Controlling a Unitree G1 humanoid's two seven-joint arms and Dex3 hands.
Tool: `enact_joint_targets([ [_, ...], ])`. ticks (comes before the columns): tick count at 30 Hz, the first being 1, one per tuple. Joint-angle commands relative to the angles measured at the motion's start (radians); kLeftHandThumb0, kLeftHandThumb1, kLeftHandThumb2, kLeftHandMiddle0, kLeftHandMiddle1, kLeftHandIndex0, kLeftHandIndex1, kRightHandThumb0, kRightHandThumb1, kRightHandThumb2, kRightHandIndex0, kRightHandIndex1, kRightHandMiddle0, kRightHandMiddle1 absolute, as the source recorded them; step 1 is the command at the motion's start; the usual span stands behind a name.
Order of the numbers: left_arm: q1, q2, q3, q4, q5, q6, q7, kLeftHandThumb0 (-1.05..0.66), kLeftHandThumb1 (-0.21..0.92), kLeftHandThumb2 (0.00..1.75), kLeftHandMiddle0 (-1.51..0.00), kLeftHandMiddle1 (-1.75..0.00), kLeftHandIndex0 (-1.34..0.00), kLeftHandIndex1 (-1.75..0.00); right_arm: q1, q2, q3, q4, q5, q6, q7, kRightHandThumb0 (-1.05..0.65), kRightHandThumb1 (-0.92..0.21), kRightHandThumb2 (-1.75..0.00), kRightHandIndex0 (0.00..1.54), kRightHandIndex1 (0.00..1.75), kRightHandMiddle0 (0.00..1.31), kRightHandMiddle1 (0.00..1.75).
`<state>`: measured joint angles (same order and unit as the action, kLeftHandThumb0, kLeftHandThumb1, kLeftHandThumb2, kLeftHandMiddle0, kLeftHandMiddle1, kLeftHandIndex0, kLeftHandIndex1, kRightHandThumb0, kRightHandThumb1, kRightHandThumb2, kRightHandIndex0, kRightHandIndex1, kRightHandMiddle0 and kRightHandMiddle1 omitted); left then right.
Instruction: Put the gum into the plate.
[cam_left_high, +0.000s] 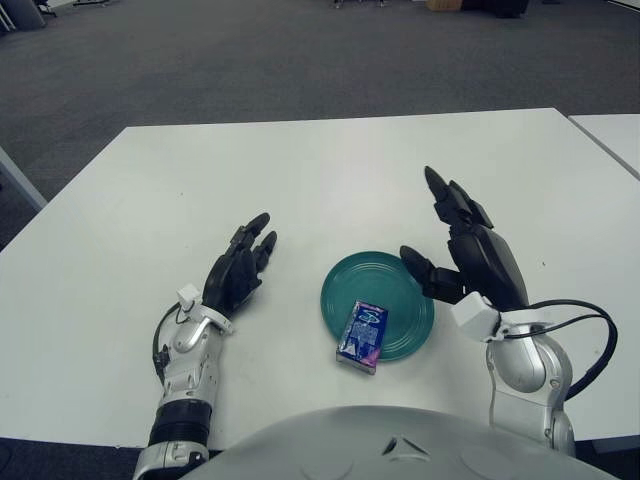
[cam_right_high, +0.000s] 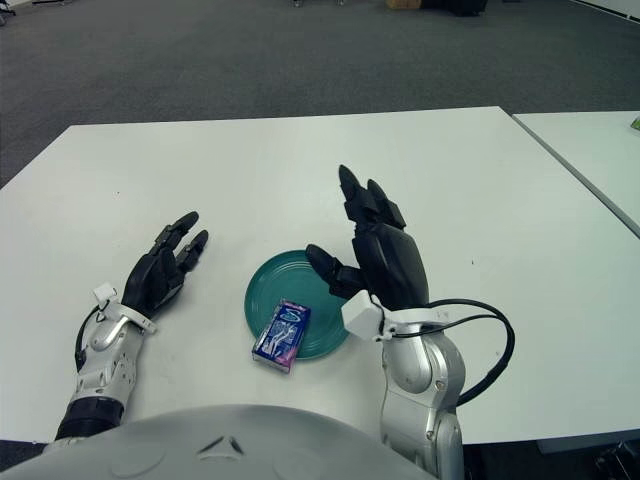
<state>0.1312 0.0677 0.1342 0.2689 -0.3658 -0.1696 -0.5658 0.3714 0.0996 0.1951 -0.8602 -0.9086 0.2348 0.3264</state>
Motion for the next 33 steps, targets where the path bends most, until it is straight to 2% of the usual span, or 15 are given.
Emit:
enact_joint_targets([
  [1, 0.019, 0.002, -0.004, -0.007, -0.011, 0.034, -0.002, -1.05, 0.92, 0.88, -0.26, -0.09, 0.00, -0.58, -0.001, 0.041, -0.007, -0.010, 0.038, 0.049, -0.020, -1.05, -0.92, -0.86, 0.06, 0.03, 0.05, 0.03],
  [9, 0.030, 0.003, -0.007, -0.025, -0.021, 0.043, -0.003, -1.05, 0.92, 0.89, -0.28, -0.09, 0.00, -0.61, 0.000, 0.031, -0.014, -0.004, 0.105, 0.088, -0.087, -1.04, -0.92, -0.86, 0.10, 0.04, 0.06, 0.06],
  [12, 0.030, 0.005, -0.008, -0.025, -0.020, 0.043, -0.003, -1.05, 0.92, 0.89, -0.27, -0.09, 0.00, -0.61, 0.005, 0.022, -0.013, -0.004, 0.115, 0.095, -0.107, -1.03, -0.92, -0.87, 0.12, 0.02, 0.02, 0.15],
  [13, 0.033, 0.005, -0.009, -0.031, -0.020, 0.047, -0.001, -1.05, 0.92, 0.89, -0.27, -0.09, 0.00, -0.61, 0.009, 0.046, -0.014, -0.008, 0.130, 0.115, -0.125, -1.03, -0.92, -0.88, 0.12, 0.02, 0.01, 0.17],
  [15, 0.038, 0.005, -0.012, -0.044, -0.021, 0.054, 0.001, -1.05, 0.92, 0.90, -0.29, -0.10, 0.00, -0.62, 0.017, 0.080, -0.048, 0.000, 0.190, 0.137, -0.160, -1.01, -0.92, -0.89, 0.15, 0.02, 0.01, 0.24],
  [18, 0.045, 0.005, -0.015, -0.057, -0.024, 0.058, -0.004, -1.05, 0.92, 0.90, -0.30, -0.10, 0.00, -0.63, 0.006, 0.088, -0.150, 0.062, 0.329, 0.131, -0.213, -1.00, -0.92, -0.90, 0.18, 0.03, 0.00, 0.31],
  [21, 0.051, 0.008, -0.018, -0.069, -0.024, 0.066, -0.005, -1.05, 0.92, 0.90, -0.30, -0.10, 0.00, -0.64, 0.003, 0.076, -0.186, 0.104, 0.403, 0.123, -0.253, -1.00, -0.92, -0.91, 0.19, 0.03, 0.00, 0.33],
  [23, 0.060, 0.012, -0.026, -0.085, -0.016, 0.075, -0.002, -1.05, 0.92, 0.90, -0.29, -0.10, 0.00, -0.61, 0.028, 0.084, -0.204, 0.143, 0.449, 0.115, -0.290, -0.99, -0.92, -0.91, 0.20, 0.04, 0.00, 0.31],
  [29, 0.097, 0.018, -0.040, -0.154, -0.003, 0.106, 0.025, -1.05, 0.92, 0.90, -0.29, -0.11, 0.00, -0.61, 0.116, 0.077, -0.171, 0.204, 0.503, 0.079, -0.370, -1.00, -0.92, -0.94, 0.16, 0.01, 0.00, 0.15],
  [33, 0.183, -0.042, -0.078, -0.284, -0.002, 0.092, 0.079, -1.05, 0.92, 0.91, -0.34, -0.15, 0.00, -0.73, 0.169, 0.061, -0.135, 0.239, 0.501, 0.062, -0.405, -1.00, -0.92, -0.96, 0.12, 0.00, 0.00, 0.07],
])
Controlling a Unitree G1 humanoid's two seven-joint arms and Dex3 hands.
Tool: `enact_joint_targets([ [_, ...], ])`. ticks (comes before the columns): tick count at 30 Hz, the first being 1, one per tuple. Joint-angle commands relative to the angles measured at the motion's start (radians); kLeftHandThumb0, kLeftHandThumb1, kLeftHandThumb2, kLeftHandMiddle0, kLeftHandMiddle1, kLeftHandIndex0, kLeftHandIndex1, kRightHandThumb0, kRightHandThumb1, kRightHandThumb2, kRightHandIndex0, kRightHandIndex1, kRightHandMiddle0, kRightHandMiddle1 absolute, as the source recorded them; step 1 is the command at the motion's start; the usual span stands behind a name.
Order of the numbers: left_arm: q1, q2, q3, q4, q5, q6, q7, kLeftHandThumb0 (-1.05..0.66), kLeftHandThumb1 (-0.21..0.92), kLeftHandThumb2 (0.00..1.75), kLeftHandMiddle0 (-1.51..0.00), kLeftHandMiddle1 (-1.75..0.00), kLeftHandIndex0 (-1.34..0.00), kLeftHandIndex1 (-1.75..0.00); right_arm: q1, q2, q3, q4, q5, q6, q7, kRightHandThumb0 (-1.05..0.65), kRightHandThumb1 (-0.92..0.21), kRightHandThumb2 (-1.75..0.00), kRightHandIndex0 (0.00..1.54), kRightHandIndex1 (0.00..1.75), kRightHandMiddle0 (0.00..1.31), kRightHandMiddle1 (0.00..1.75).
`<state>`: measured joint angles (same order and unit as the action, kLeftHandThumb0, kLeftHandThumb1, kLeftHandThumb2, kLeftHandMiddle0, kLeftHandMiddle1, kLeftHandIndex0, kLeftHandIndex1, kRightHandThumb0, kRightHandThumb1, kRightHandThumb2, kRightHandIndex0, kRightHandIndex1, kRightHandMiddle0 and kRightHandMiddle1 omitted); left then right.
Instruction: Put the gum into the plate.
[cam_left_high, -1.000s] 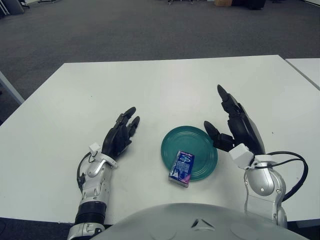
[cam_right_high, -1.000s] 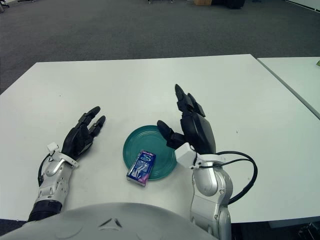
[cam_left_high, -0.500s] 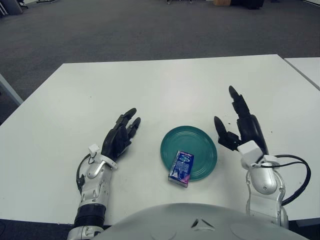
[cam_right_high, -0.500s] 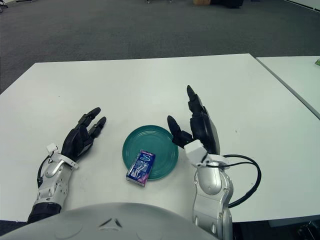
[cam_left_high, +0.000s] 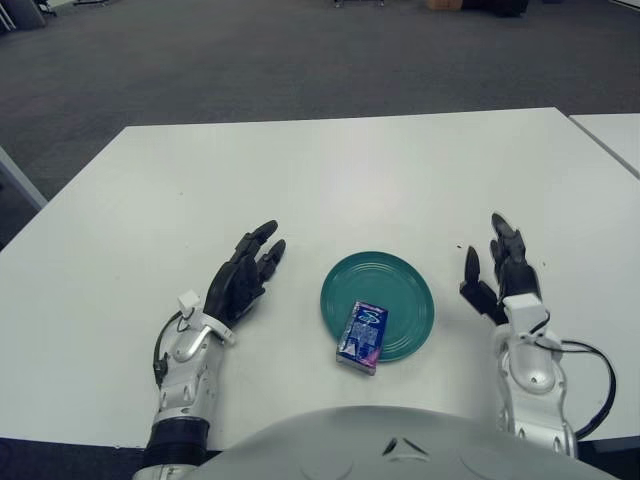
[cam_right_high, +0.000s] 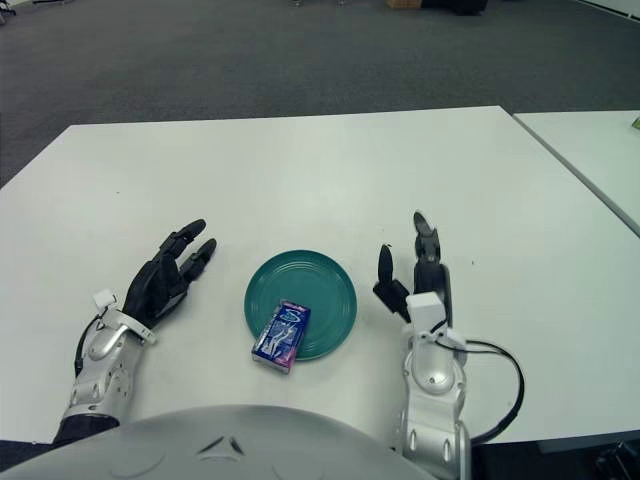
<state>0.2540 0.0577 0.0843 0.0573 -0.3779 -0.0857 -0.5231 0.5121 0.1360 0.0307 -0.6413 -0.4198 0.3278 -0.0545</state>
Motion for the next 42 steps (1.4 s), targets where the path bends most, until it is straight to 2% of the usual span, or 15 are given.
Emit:
enact_joint_targets([
  [1, 0.080, -0.045, -0.039, -0.102, 0.013, 0.009, 0.053, -1.05, 0.92, 0.91, -0.35, -0.16, 0.00, -0.76, 0.031, 0.019, 0.036, 0.025, 0.010, -0.028, -0.031, -1.00, -0.92, -0.97, 0.11, 0.00, 0.00, 0.06],
  [5, 0.121, -0.076, -0.056, -0.161, 0.013, 0.005, 0.101, -1.05, 0.92, 0.93, -0.36, -0.18, 0.00, -0.80, 0.043, -0.003, 0.052, 0.060, 0.011, -0.041, -0.052, -1.00, -0.92, -0.98, 0.11, 0.00, 0.00, 0.04],
  [11, 0.148, -0.097, -0.067, -0.219, 0.024, 0.012, 0.150, -1.05, 0.92, 0.97, -0.32, -0.16, 0.00, -0.73, 0.037, -0.025, 0.046, 0.122, 0.030, -0.080, -0.067, -0.98, -0.92, -0.98, 0.13, 0.01, 0.02, 0.05],
  [14, 0.154, -0.101, -0.073, -0.243, 0.029, 0.017, 0.170, -1.05, 0.92, 0.98, -0.29, -0.14, 0.00, -0.71, 0.026, -0.032, 0.039, 0.158, 0.037, -0.099, -0.076, -0.97, -0.92, -0.97, 0.17, 0.01, 0.00, 0.17],
  [21, 0.167, -0.100, -0.099, -0.291, 0.067, 0.045, 0.228, -1.05, 0.92, 0.99, -0.27, -0.11, 0.00, -0.67, 0.004, -0.025, 0.043, 0.220, 0.028, -0.123, -0.106, -0.96, -0.92, -0.96, 0.24, 0.03, 0.00, 0.26],
  [37, 0.204, -0.124, -0.133, -0.281, 0.074, 0.008, 0.251, -1.05, 0.92, 1.01, -0.25, -0.05, 0.00, -0.63, 0.000, -0.009, 0.071, 0.312, 0.028, -0.145, -0.174, -0.94, -0.92, -0.96, 0.33, 0.05, 0.00, 0.36],
  [42, 0.203, -0.127, -0.134, -0.257, 0.073, -0.034, 0.237, -1.05, 0.92, 1.01, -0.24, -0.04, 0.00, -0.62, -0.017, -0.001, 0.063, 0.413, 0.047, -0.226, -0.227, -0.94, -0.92, -0.96, 0.34, 0.04, 0.00, 0.41],
])
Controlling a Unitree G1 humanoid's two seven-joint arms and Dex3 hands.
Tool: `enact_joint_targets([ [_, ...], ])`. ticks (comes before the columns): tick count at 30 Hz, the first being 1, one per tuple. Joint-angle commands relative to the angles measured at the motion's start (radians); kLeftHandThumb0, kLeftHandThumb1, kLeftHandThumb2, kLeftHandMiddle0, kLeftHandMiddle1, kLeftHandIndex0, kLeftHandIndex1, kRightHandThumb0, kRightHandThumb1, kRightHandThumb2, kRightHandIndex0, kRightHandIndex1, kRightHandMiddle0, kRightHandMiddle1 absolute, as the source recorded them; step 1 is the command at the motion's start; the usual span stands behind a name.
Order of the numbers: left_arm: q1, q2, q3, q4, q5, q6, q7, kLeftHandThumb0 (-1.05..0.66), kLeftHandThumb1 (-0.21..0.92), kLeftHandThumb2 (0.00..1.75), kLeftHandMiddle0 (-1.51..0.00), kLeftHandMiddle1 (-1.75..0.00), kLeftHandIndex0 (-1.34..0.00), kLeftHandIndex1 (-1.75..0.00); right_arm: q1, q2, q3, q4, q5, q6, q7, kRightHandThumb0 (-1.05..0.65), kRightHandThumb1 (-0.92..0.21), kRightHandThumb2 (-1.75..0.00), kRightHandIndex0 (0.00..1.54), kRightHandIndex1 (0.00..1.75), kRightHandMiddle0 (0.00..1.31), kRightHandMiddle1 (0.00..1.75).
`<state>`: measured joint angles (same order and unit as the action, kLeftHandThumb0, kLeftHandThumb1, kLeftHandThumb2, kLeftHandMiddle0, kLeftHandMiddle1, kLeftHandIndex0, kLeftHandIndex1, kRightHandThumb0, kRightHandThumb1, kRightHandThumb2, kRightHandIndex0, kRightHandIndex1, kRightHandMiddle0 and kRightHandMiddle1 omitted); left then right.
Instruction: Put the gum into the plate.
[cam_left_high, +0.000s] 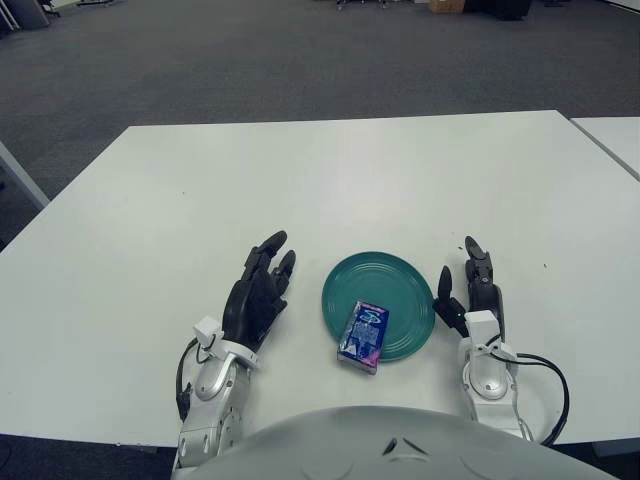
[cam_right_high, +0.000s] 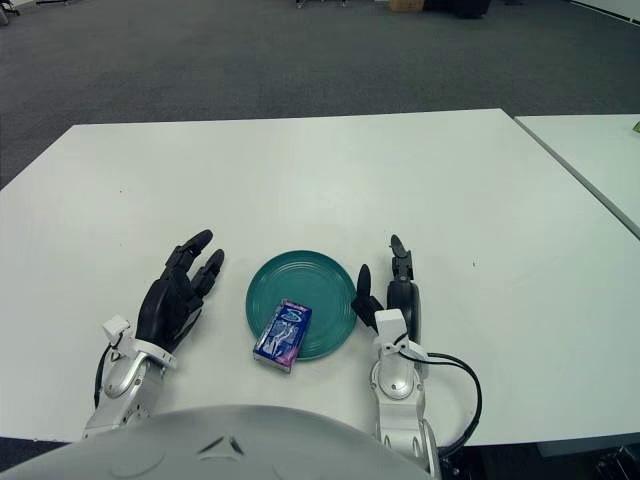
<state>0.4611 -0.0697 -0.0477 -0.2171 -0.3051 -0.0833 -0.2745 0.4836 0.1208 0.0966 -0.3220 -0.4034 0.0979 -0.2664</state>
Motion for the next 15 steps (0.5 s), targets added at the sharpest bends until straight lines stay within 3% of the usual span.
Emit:
enact_joint_targets([
  [1, -0.004, -0.001, -0.003, 0.022, 0.001, -0.046, -0.015, -1.05, 0.92, 1.01, -0.24, -0.04, 0.00, -0.62, 0.011, 0.016, -0.003, 0.111, 0.034, -0.014, -0.025, -0.94, -0.92, -0.95, 0.34, 0.04, 0.00, 0.44],
  [6, -0.009, 0.002, -0.004, 0.041, 0.004, -0.068, -0.016, -1.05, 0.92, 1.01, -0.25, -0.04, 0.00, -0.62, 0.023, 0.020, 0.012, 0.145, 0.026, -0.090, -0.070, -0.94, -0.92, -0.94, 0.34, 0.04, 0.00, 0.53],
  [15, -0.004, -0.002, -0.015, 0.046, 0.003, -0.081, -0.015, -1.05, 0.92, 0.99, -0.28, -0.04, 0.00, -0.65, 0.030, 0.000, 0.012, 0.169, 0.037, -0.140, -0.077, -0.93, -0.92, -0.93, 0.36, 0.03, 0.00, 0.59],
])
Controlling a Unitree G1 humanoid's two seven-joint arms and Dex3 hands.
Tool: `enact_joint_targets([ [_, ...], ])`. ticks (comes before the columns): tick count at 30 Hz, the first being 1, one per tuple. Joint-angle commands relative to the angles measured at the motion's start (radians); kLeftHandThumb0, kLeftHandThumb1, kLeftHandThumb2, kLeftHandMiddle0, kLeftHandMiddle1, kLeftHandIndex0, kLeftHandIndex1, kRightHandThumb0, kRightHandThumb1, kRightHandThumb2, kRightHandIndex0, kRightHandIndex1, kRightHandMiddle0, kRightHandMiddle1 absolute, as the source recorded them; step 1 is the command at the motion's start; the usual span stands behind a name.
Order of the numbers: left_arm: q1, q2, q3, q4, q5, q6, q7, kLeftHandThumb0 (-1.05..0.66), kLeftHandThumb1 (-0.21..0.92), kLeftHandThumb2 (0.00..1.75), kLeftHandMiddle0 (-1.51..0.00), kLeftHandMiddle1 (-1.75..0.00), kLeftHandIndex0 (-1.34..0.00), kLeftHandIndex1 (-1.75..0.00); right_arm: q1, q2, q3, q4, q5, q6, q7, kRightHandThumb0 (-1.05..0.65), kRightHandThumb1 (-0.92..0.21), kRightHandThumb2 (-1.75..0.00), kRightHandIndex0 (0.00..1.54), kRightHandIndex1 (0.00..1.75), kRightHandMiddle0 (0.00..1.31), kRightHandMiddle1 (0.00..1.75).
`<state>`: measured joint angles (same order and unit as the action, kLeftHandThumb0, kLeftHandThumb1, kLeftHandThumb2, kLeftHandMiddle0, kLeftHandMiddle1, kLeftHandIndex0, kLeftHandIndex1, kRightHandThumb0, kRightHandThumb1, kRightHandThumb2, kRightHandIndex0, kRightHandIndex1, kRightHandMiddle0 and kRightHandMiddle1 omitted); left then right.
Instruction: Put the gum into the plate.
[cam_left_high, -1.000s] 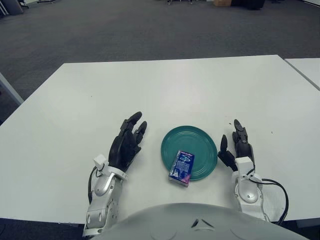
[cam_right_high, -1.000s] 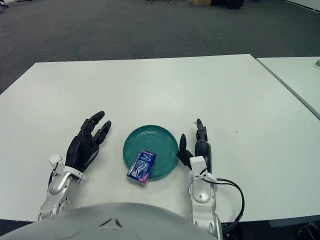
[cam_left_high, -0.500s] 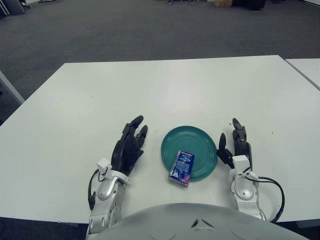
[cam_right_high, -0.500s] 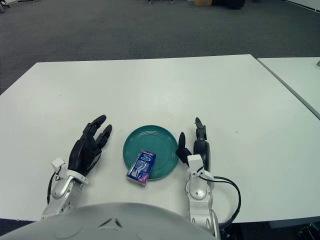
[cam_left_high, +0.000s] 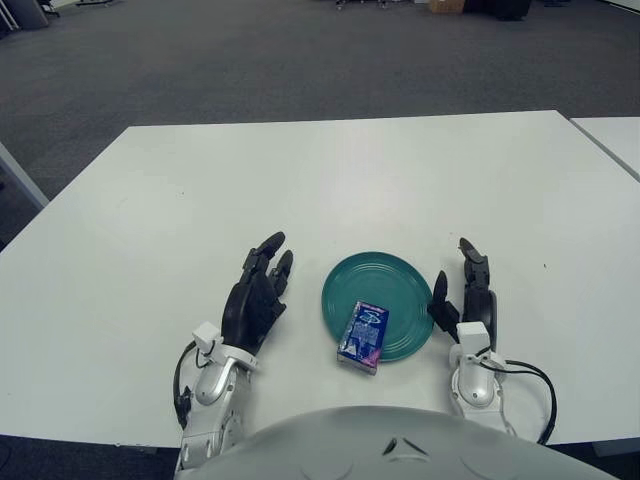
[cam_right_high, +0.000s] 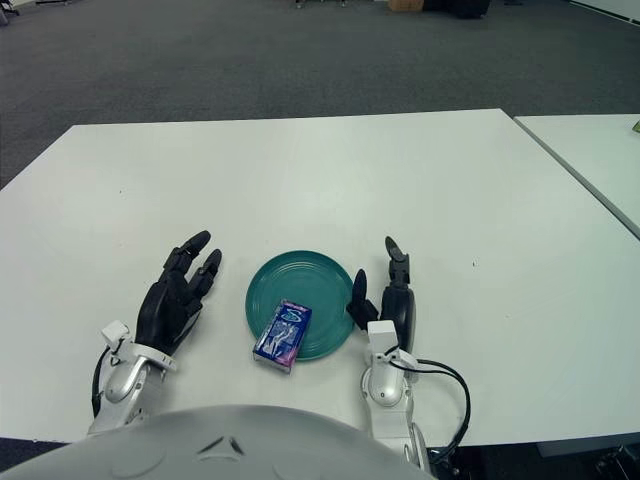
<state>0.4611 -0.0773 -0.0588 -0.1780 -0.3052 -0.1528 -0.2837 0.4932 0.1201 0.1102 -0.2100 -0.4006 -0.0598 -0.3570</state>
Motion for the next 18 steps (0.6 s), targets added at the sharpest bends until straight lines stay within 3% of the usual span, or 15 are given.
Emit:
enact_joint_targets([
  [1, -0.003, 0.009, -0.005, 0.006, 0.004, -0.011, -0.007, -1.05, 0.92, 0.99, -0.28, -0.04, 0.00, -0.65, 0.018, -0.002, -0.007, 0.067, 0.042, 0.011, 0.016, -0.93, -0.92, -0.93, 0.36, 0.03, 0.00, 0.59],
  [12, 0.001, 0.017, 0.001, 0.046, -0.013, -0.045, -0.033, -1.05, 0.92, 0.99, -0.27, -0.03, 0.00, -0.68, 0.020, -0.022, -0.011, 0.118, 0.040, -0.064, 0.005, -0.89, -0.92, -0.92, 0.37, 0.03, 0.00, 0.60],
  [18, 0.007, 0.021, 0.006, 0.070, -0.006, -0.070, -0.043, -1.05, 0.92, 1.00, -0.23, -0.01, 0.00, -0.59, 0.027, -0.035, -0.007, 0.140, 0.016, -0.093, -0.010, -0.89, -0.92, -0.93, 0.37, 0.03, 0.00, 0.62],
])
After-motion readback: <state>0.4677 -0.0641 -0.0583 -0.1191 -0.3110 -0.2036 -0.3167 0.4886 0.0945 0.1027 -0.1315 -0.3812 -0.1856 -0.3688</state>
